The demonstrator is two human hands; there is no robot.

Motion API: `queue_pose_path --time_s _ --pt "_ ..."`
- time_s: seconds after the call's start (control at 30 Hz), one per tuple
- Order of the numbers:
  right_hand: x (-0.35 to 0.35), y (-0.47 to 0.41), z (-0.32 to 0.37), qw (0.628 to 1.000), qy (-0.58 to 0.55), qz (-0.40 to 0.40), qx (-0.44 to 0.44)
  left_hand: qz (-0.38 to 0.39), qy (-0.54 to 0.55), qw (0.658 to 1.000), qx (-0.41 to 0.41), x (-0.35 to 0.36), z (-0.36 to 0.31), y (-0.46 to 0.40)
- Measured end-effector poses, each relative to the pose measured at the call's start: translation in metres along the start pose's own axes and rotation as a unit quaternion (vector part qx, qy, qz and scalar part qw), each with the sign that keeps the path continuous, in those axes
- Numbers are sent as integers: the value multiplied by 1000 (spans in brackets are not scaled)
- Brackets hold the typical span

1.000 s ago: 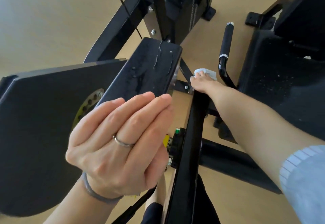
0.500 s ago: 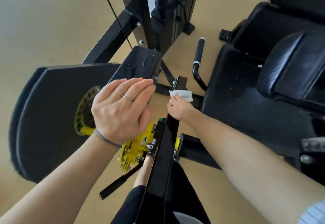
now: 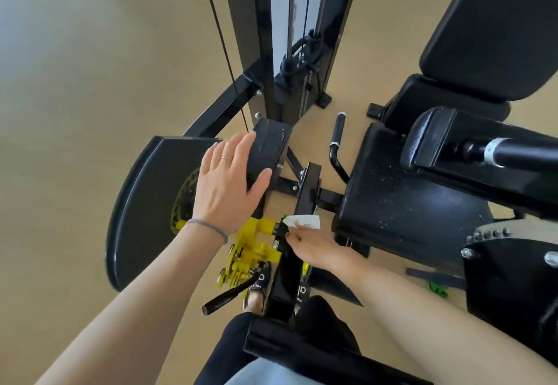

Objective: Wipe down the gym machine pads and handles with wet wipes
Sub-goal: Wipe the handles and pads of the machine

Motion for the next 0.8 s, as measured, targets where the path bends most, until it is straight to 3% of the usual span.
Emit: queue_pose_path --time_s 0.07,0.17,0.23,0.27,0.3,0.4,0.47,0.57,0.67,0.8 --pt "-11 11 6 983 -178 -20 27 28 154 978 -140 -4 8 6" --pt "-43 39 23 890 -440 -109 -45 83 406 856 -308 3 28 14" --pt "-66 58 41 833 -515 -160 -124 92 474 804 -347 7 38 18" --pt "-74 75 55 824 -514 -163 -175 92 492 790 -354 10 42 20" --pt "-77 87 65 841 -468 -162 -218 88 504 782 -356 11 43 21" --pt "-66 100 97 933 -138 -191 -273 84 513 785 -336 7 39 21" --pt "-57 91 113 940 22 -213 -265 92 516 786 -328 4 38 20" --pt "-66 79 132 953 62 -203 -218 93 533 779 -317 5 40 18" --pt "-92 50 149 968 51 -179 -167 104 520 795 -295 0 37 15" --pt "-93 42 155 969 27 -203 -140 138 522 797 -271 -6 36 11"
Point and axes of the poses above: each hand's wrist, its own y-axis away from the middle knuckle, its own x-axis out of the palm, z = x × y, the point moved 1 cm from there along -y, towards the middle knuckle, and after that the axes turned 3 degrees about x, right-handed, at the moved point
